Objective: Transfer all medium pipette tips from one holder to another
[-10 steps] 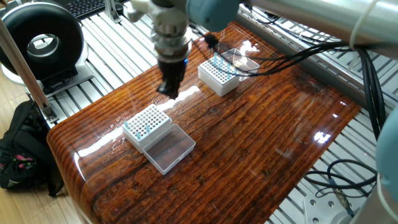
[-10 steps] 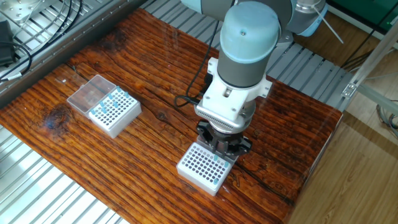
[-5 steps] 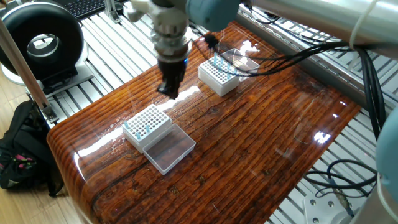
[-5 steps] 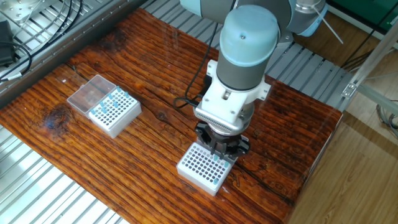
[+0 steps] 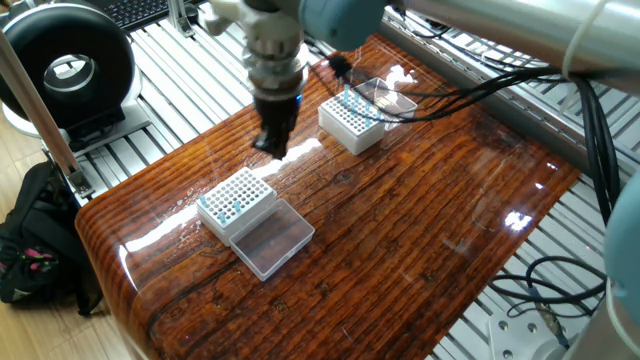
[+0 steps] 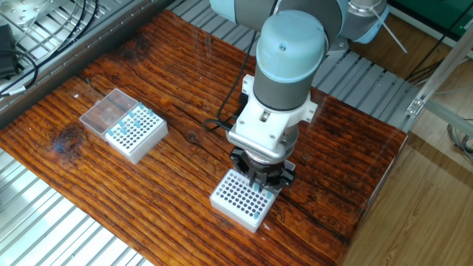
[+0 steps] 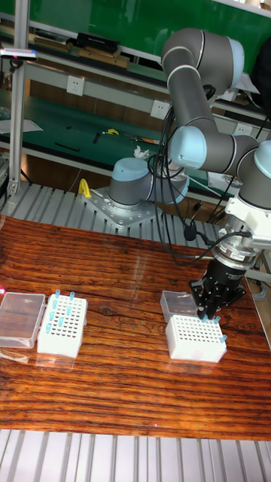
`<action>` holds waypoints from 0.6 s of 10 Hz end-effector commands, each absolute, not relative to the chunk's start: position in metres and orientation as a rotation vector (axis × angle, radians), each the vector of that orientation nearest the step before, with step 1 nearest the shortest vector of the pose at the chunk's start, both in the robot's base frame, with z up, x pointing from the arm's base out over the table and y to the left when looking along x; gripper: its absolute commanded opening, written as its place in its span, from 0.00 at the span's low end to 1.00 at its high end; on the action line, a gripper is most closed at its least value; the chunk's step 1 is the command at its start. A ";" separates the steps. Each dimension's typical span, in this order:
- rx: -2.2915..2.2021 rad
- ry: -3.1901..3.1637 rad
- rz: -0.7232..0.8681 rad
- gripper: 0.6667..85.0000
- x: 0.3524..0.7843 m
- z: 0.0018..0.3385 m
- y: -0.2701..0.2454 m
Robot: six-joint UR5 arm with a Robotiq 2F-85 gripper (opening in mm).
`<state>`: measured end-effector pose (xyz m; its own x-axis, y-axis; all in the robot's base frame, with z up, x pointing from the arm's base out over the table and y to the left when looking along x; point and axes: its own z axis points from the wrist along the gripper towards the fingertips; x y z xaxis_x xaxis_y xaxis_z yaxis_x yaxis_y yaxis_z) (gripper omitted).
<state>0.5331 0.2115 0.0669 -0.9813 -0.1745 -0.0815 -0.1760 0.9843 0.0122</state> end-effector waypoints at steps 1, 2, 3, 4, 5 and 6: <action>-0.257 3.050 0.059 0.29 0.536 0.066 0.215; -0.257 3.050 0.061 0.28 0.536 0.066 0.216; -0.256 3.055 0.062 0.26 0.535 0.064 0.216; -0.251 3.058 0.065 0.25 0.535 0.063 0.216; -0.242 3.062 0.071 0.23 0.534 0.063 0.217; -0.237 3.064 0.088 0.22 0.533 0.063 0.220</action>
